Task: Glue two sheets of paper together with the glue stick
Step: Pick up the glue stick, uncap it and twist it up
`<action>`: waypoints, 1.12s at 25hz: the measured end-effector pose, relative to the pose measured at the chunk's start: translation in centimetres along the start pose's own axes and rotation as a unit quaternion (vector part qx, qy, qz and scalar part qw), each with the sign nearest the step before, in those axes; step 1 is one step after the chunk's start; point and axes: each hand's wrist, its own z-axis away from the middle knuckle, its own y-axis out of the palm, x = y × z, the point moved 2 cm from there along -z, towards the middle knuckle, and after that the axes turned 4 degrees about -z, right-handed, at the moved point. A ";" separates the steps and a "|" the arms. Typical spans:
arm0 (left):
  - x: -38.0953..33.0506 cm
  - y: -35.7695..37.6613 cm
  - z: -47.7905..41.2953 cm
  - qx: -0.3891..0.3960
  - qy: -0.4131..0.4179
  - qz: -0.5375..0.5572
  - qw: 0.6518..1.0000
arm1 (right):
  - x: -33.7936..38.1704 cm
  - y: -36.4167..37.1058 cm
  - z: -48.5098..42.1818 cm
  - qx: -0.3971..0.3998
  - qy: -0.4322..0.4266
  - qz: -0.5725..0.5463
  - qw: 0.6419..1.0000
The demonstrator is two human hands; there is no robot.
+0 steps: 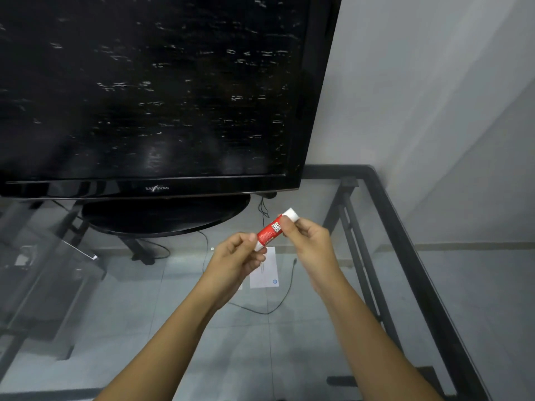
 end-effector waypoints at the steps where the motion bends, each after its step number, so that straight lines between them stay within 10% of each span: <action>1: -0.2 -0.2 0.1 -0.004 0.029 -0.037 0.999 | 0.1 0.1 0.2 -0.009 0.001 0.003 1.000; 3: -0.5 -0.6 0.3 -0.048 0.183 -0.234 0.954 | 0.2 0.4 0.6 -0.023 0.011 0.011 1.000; 6: -0.5 -0.7 1.1 -0.144 0.488 -0.563 0.651 | 0.0 1.1 1.3 -0.027 0.038 0.013 0.999; 7: -0.4 -0.7 1.2 -0.150 0.498 -0.571 0.635 | 0.1 1.2 1.4 -0.025 0.040 0.005 0.999; 10: -1.5 -0.2 1.2 -0.068 0.210 -0.328 0.919 | 0.7 1.0 1.4 -0.021 0.024 -0.011 0.999; 12: -1.3 -0.1 0.9 -0.014 0.051 -0.135 0.989 | 0.9 0.9 1.3 -0.019 0.018 -0.012 1.000; 17: -2.3 -0.3 0.8 -0.012 0.189 -0.177 0.966 | 1.5 1.0 1.0 -0.021 0.014 -0.004 1.000; 21: -2.5 -0.6 1.1 -0.146 0.514 -0.530 0.658 | 1.6 1.7 1.0 -0.013 0.014 -0.005 1.000; 22: -2.5 -0.5 0.9 -0.149 0.500 -0.522 0.675 | 1.7 1.8 1.0 -0.012 0.010 -0.009 1.000; 25: -3.0 -0.2 0.6 -0.048 0.188 -0.225 0.955 | 2.0 1.5 0.7 -0.012 -0.007 -0.021 1.000; 28: -2.4 -0.8 -0.2 0.007 0.071 -0.063 0.995 | 2.0 1.3 0.4 -0.010 -0.008 -0.020 1.000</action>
